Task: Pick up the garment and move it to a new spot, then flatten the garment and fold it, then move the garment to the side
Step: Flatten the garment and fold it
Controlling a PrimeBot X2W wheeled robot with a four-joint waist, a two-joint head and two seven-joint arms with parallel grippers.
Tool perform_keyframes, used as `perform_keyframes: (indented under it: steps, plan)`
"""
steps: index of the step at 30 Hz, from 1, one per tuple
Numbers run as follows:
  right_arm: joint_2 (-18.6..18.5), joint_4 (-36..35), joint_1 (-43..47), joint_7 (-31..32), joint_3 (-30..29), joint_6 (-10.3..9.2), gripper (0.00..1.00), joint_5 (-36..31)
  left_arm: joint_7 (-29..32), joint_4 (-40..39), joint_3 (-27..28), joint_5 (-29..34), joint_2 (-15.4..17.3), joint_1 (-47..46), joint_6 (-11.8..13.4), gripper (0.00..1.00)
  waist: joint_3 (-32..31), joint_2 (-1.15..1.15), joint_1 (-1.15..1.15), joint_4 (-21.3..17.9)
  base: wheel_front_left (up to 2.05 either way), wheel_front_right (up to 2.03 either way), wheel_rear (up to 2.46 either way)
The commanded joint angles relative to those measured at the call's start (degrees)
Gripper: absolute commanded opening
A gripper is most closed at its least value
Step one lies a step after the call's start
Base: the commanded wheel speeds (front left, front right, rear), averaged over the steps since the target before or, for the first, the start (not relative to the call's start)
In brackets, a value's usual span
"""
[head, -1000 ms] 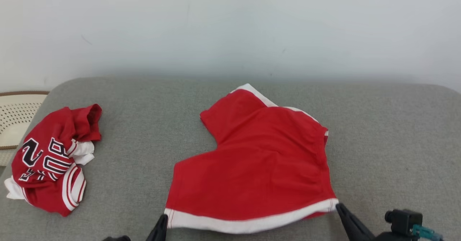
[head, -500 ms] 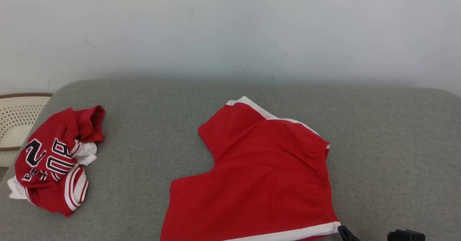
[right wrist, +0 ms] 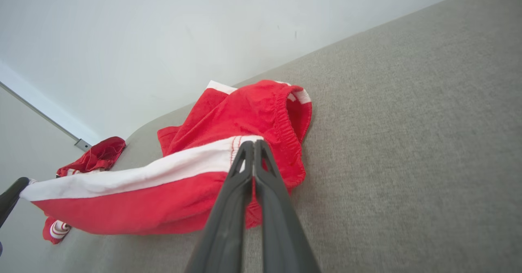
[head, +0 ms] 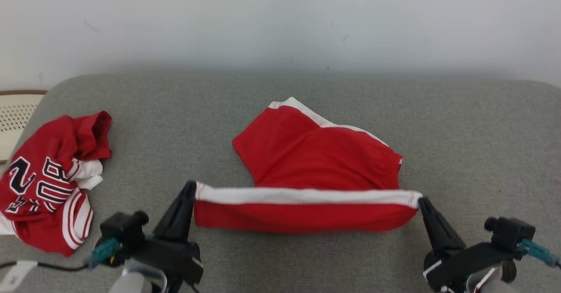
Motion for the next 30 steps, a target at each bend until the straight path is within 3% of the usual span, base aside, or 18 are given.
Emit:
perform_keyframes:
  steps: [1, 14, 24, 30]
  plan:
    - [0.38, 0.08, -1.95, -0.11, -0.82, -0.04, 0.0, -0.79, -0.26, 0.58, -0.46, 0.46, 0.66, -2.35, 0.01, 0.0, 2.99, 0.0, -0.01, -1.38, 0.0, 0.0, 0.0]
    - [8.47, 5.14, -18.74, -0.1, -14.77, -0.03, 0.0, -12.12, -0.26, 13.97, -3.04, 4.94, 1.07, -33.26, 0.01, 0.0, 19.58, 0.0, -0.01, -7.77, 0.0, 0.0, 0.0]
    - [13.98, 5.95, -24.28, -0.1, -13.33, -0.03, 0.0, -14.53, -0.26, 27.93, -2.05, 10.1, 1.77, -45.32, 1.34, 0.0, 25.12, 0.0, -0.01, -12.06, 0.0, 0.0, 0.0]
    - [16.04, 5.45, -25.81, -0.1, -12.57, -0.03, 0.0, -14.46, -0.26, 31.59, -1.31, 11.09, 1.09, -49.39, 2.02, 0.0, 26.86, 0.0, -0.01, -13.06, 0.0, 0.0, 0.0]
